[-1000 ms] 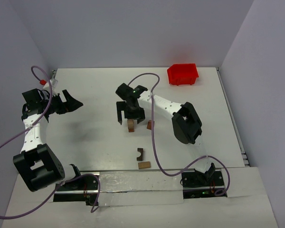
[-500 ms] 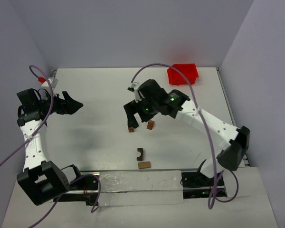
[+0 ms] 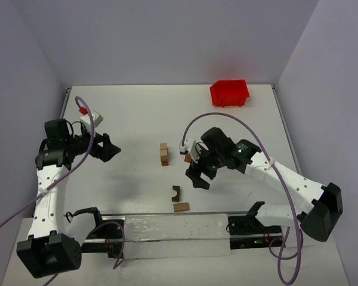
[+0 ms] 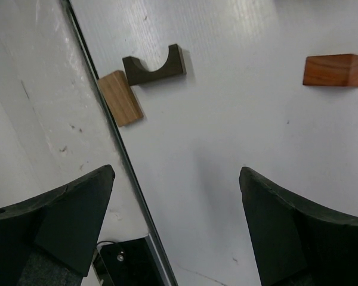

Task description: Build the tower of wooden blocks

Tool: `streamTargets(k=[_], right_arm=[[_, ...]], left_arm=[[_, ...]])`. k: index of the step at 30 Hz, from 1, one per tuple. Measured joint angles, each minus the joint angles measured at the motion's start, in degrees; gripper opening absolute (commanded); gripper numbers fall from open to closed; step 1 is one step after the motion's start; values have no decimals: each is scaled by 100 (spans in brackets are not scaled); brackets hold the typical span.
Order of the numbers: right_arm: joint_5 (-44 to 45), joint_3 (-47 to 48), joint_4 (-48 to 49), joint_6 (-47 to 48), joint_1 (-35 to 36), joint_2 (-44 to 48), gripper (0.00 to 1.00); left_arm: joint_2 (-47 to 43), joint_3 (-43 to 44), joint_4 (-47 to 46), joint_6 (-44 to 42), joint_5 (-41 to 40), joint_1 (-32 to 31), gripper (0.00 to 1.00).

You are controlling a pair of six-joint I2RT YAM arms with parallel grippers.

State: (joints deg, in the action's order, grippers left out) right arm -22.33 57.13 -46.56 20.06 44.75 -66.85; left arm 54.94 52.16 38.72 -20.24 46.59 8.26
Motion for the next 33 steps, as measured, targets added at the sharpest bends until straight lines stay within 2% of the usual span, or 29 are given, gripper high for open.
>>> streamTargets(k=[5,10,23,27,33], right_arm=[[-83,-363,374,216,183,-86,92],[52,-394,934,169,654,-586,91],[663,-392,1702,-140,1486,-1516,92],[603,-395,1687,-99,1582,-1593,87],[331,-577,1629,145,1842,-1511,70]], left_arm=[[-233,-303,-84,8,-33,-149,99],[-458,-563,-145,30,-32,-274,99],[-575,-660,-297,204,-35,-357,99],[-575,-660,-296,202,-39,-366,99],[-573,-660,-295,200,-118,-368,99]])
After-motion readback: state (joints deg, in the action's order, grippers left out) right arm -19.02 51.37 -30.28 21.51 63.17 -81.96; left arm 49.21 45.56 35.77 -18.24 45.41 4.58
